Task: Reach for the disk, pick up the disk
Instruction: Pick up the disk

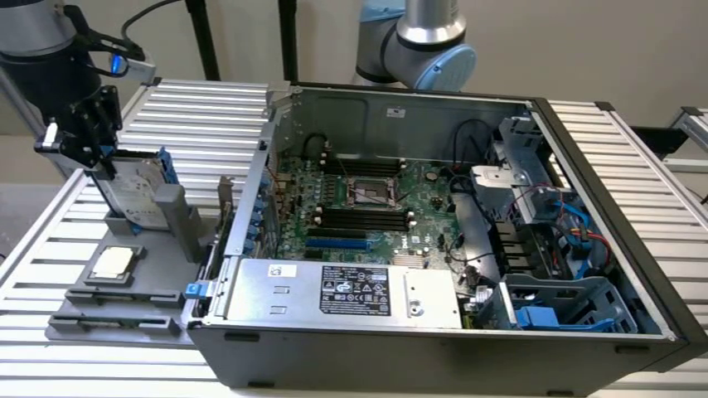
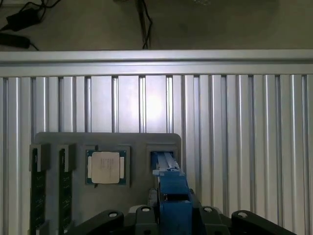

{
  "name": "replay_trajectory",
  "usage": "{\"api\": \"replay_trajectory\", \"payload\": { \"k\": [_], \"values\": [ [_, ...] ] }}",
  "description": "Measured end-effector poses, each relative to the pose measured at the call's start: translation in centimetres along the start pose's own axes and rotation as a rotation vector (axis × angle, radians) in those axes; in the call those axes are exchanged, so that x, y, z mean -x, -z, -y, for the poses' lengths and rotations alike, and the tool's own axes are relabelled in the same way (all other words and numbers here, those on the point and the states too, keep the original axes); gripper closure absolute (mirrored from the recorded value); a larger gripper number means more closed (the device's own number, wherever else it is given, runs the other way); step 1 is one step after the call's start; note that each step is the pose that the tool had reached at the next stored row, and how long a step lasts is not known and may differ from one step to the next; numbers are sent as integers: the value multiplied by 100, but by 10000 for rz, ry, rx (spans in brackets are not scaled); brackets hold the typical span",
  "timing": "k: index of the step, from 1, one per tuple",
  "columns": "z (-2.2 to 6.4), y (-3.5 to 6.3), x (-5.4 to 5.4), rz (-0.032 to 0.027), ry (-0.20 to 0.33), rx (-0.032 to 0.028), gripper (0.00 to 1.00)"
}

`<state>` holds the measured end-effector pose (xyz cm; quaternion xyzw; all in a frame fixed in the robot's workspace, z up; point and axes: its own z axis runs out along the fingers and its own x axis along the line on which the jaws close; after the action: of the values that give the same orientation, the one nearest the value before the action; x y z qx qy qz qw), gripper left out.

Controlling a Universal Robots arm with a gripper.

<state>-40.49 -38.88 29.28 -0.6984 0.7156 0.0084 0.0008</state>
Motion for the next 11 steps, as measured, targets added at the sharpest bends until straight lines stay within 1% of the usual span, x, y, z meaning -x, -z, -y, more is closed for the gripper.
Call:
{"api": "replay_trajectory", "payload": {
  "k": [7, 11],
  "values": [
    [-1, 0, -2, 1, -2, 0, 67],
    [-7, 0, -26, 0, -15, 0, 67]
  ]
}}
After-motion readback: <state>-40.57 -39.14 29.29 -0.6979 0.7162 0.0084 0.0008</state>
